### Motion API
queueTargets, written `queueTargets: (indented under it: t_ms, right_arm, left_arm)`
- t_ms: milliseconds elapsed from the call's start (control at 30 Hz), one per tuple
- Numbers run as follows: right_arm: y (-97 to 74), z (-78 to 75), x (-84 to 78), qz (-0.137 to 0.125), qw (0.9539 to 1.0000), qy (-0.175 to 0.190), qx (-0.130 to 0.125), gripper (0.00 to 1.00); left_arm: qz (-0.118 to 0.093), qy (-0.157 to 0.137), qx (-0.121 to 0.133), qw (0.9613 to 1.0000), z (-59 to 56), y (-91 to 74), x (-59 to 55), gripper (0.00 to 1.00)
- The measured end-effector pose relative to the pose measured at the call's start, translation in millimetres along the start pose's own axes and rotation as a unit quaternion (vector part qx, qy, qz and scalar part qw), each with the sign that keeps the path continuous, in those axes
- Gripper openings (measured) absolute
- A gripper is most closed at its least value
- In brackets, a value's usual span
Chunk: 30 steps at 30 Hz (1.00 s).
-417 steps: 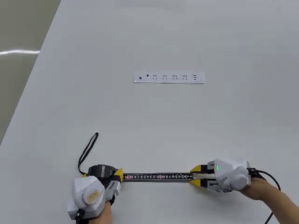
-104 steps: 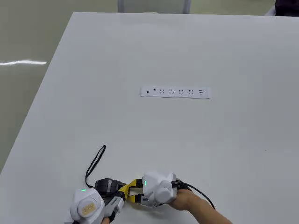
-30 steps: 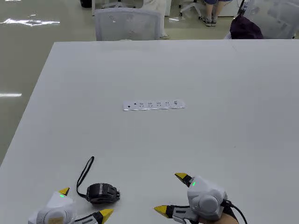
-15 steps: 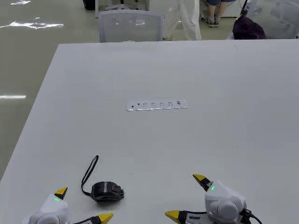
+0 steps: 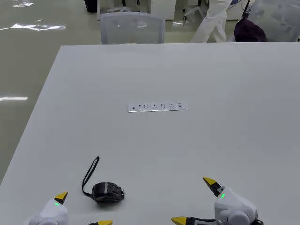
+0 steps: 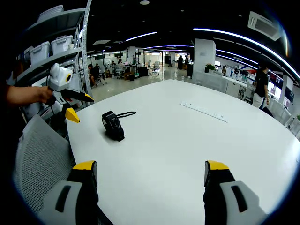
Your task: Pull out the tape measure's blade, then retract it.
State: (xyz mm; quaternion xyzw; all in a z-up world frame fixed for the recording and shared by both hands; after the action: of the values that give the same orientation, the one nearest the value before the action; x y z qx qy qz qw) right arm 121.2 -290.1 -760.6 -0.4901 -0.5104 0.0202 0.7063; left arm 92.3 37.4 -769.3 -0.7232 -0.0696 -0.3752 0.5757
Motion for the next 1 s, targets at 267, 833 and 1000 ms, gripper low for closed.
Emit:
queueTargets:
  t_ms: [267,833,1000]
  right_arm:
    - [-3.0,-0.6,-0.5,0.0,0.9999,0.011,0.002,0.99]
    - [-6.4,-1.5,1.4,-0.001,0.9999,0.011,0.005,0.99]
    - [-6.5,-1.3,2.3,-0.002,0.9999,0.011,0.006,0.99]
  left_arm:
    - [-0.004,0.011,0.0,0.9999,-1.1,-1.8,1.3,0.99]
    - [-0.006,0.014,0.003,0.9999,-1.7,-3.0,-0.7,0.99]
    - [-0.004,0.015,0.003,0.9999,-1.4,-2.9,-1.3,0.99]
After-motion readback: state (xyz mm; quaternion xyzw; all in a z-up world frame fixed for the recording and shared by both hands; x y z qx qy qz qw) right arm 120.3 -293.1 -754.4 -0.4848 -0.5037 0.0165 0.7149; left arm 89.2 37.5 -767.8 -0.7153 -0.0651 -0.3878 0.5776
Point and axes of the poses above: the centre of the closed fingertips' face, and the gripper's own axes: y roughly forward along the fingers, z roughly to its left, x roughly out of its top, the point moved 6 cm from there along -y, roughly backward along the fingers, and after that the axes turned 13 degrees about z, right-handed, at the moved point
